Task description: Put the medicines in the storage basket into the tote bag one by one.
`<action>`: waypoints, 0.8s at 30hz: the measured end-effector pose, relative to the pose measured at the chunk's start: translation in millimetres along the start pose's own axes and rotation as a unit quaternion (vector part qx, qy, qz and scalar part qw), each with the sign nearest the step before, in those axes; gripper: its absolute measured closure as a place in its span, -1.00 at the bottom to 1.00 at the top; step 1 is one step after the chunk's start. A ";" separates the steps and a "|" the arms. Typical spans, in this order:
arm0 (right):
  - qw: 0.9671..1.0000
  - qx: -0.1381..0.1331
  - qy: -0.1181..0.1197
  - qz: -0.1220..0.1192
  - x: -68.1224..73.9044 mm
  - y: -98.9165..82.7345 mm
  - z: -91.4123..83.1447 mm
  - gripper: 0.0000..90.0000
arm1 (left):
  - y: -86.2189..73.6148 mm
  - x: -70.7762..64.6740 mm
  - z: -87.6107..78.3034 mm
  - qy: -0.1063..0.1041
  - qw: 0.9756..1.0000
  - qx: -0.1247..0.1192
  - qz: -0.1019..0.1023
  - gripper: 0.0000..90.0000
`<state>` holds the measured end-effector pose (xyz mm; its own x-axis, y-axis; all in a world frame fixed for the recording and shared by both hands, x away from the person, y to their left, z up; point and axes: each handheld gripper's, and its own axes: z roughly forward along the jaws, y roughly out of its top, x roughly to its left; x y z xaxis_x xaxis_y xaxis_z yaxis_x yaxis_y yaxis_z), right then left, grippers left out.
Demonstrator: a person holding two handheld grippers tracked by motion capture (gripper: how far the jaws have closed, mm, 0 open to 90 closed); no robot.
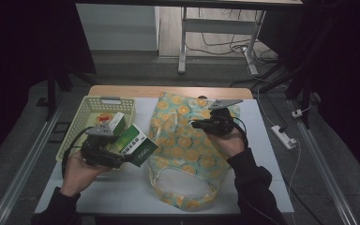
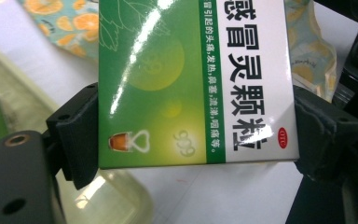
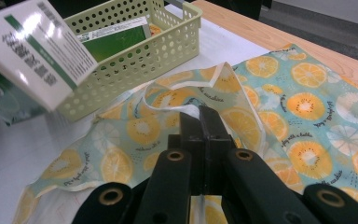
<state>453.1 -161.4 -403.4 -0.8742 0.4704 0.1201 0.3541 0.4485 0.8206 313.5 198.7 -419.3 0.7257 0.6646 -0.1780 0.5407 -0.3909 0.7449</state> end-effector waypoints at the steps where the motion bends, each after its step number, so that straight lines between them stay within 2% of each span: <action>1: 1.000 0.000 0.000 0.000 0.1 0.0 0.1 0.99 | 0.7 -1.4 2.7 -0.002 1.000 0.002 0.002 -0.63; 14: 1.000 -0.002 0.003 -0.003 1.7 0.6 0.5 0.99 | 12.2 -21.5 39.2 -0.038 0.999 0.022 0.031 -0.63; 24: 1.000 -0.002 0.005 -0.007 3.6 1.1 1.6 0.99 | 16.1 -31.0 65.9 -0.048 0.997 0.049 0.041 -0.63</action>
<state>450.8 -158.0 -403.0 -0.8825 0.4561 0.1145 0.3408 0.4525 0.8241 327.8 129.8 -444.1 0.8044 0.5654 -0.1826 0.5126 -0.5050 0.6944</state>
